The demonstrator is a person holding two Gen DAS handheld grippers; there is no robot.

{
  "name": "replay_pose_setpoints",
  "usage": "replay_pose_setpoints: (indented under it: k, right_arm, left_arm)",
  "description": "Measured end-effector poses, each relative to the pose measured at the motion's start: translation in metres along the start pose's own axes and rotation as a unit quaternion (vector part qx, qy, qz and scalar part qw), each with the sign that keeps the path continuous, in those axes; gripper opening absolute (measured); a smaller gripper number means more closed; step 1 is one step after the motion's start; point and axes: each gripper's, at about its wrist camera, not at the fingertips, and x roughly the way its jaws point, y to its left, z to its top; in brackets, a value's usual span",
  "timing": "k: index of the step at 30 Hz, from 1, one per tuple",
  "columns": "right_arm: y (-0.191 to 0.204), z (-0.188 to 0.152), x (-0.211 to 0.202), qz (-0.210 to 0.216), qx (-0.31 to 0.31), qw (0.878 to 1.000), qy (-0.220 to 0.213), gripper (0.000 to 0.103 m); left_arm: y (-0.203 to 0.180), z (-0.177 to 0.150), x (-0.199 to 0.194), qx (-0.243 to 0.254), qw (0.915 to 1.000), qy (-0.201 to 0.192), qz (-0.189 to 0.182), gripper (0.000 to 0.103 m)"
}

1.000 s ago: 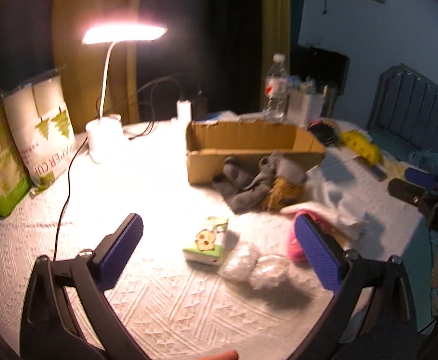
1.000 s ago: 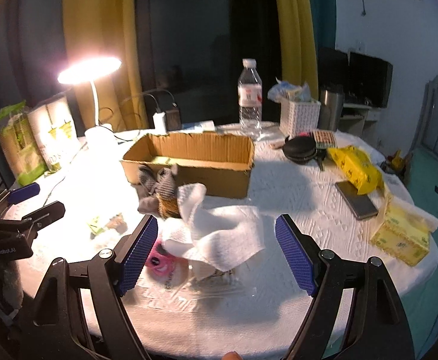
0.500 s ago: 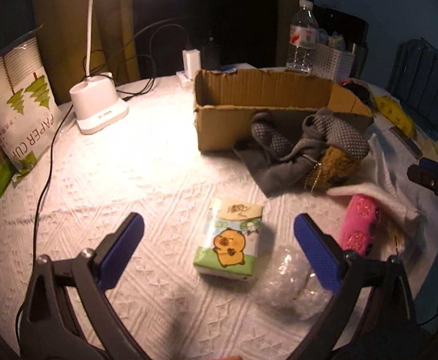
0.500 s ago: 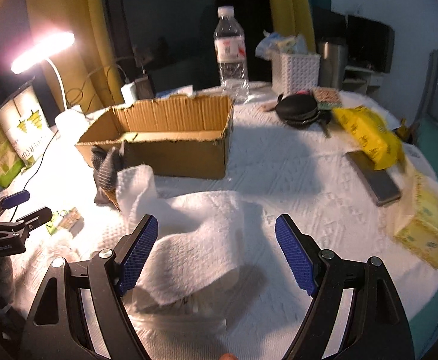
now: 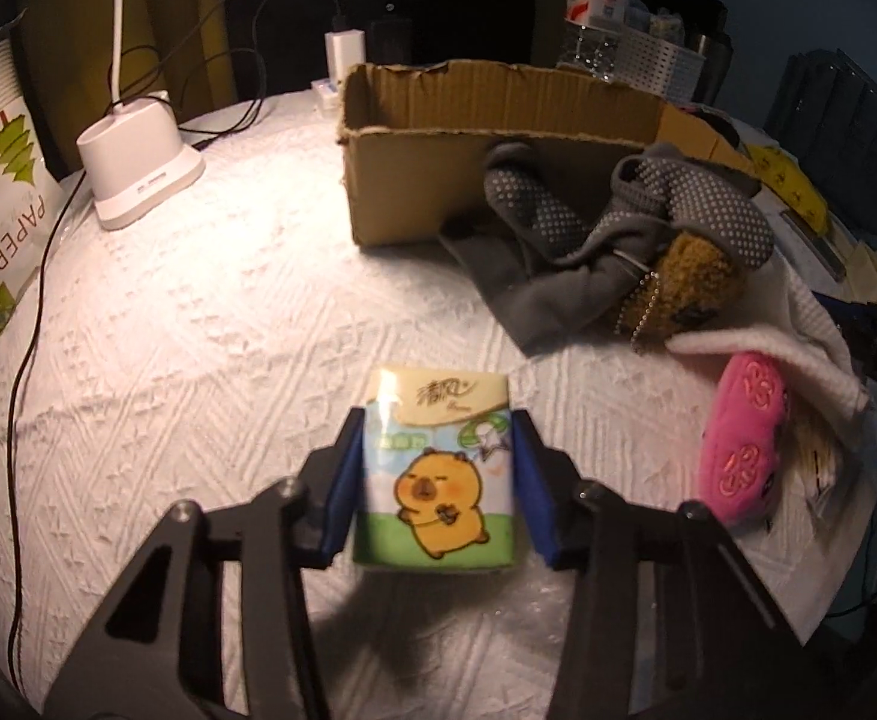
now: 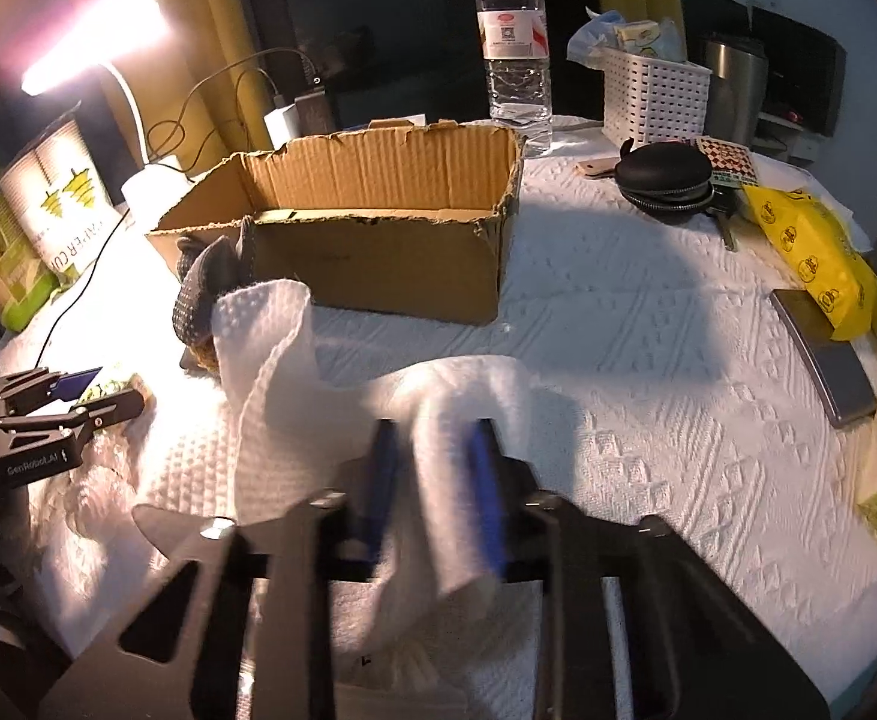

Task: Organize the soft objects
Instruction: 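Carry the paper towel and tissue pack into the cardboard box and release both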

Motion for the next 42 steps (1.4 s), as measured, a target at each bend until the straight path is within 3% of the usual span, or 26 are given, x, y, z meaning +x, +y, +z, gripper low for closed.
replay_pose_setpoints:
  k: [3, 24, 33, 42]
  right_arm:
    - [-0.001, 0.001, -0.005, 0.002, 0.000, 1.000, -0.011, 0.007]
    - [-0.003, 0.063, -0.092, -0.002, -0.029, 0.987, -0.157, 0.007]
    - [-0.008, 0.093, -0.095, 0.005, -0.035, 0.982, -0.188, 0.007]
    - [-0.017, 0.118, -0.075, 0.015, -0.030, 0.980, -0.196, 0.007]
  left_arm:
    - [0.000, 0.001, -0.004, 0.001, 1.0000, -0.006, -0.003, 0.047]
    - [-0.008, 0.061, -0.078, 0.022, 0.9915, -0.128, -0.011, 0.047]
    - [-0.013, 0.097, -0.076, 0.031, 0.9869, -0.158, -0.012, 0.047]
    - [-0.017, 0.125, -0.050, 0.028, 0.9870, -0.157, -0.017, 0.047]
